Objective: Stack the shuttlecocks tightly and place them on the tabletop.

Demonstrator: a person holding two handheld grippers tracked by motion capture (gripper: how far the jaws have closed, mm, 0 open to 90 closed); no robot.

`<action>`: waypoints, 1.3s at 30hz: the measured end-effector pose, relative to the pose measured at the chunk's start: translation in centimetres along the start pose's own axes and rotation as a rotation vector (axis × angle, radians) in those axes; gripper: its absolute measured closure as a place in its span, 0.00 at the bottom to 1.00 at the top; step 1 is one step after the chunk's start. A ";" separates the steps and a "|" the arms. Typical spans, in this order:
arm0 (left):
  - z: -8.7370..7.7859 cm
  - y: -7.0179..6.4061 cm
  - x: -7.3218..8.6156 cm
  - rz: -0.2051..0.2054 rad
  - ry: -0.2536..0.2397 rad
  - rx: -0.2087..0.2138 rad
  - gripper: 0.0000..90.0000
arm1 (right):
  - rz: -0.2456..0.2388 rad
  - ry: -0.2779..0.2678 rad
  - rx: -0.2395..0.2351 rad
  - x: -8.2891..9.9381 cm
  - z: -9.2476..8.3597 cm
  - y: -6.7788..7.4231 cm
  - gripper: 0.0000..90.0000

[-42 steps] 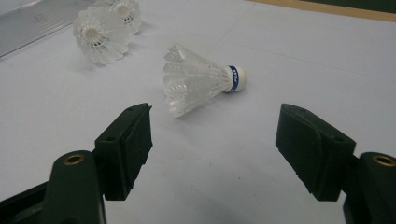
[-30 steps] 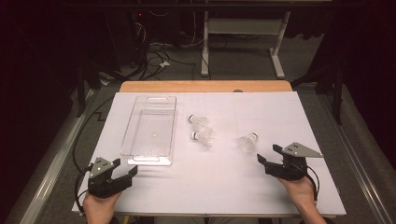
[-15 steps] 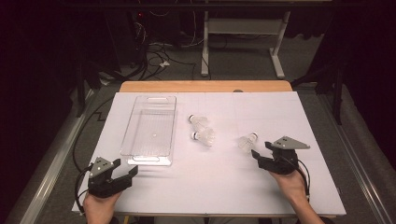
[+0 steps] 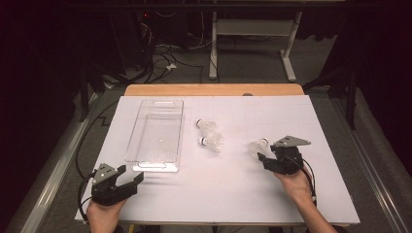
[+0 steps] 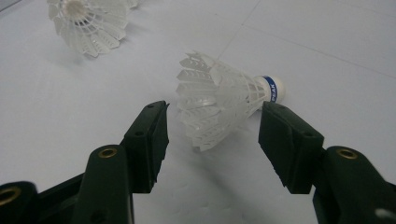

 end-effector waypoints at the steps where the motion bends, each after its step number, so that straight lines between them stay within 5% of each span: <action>1: 0.0 0.0 0.0 0.000 0.000 0.000 0.32 | 0.005 0.006 -0.001 0.0 0.1 0.0 0.48; 15: 0.0 0.1 0.1 -0.003 0.006 0.000 0.32 | 0.000 0.042 0.018 -0.7 1.2 -0.1 0.53; 30: 0.0 0.0 0.0 -0.003 0.005 0.005 0.32 | -0.010 0.072 0.028 -0.9 2.1 -0.3 0.70; 39: 0.1 0.0 0.0 0.001 0.007 0.004 0.32 | -0.029 0.041 0.046 -1.3 1.9 -0.4 0.89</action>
Point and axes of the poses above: each handheld gripper's, and its own axes: z roughly forward along the jaws, x roughly out of its underside, y roughly to its left, the point moved 9 cm from there along z, roughly forward along the jaws, and after that the axes turned 3 degrees about -z, right-handed, at the moved point
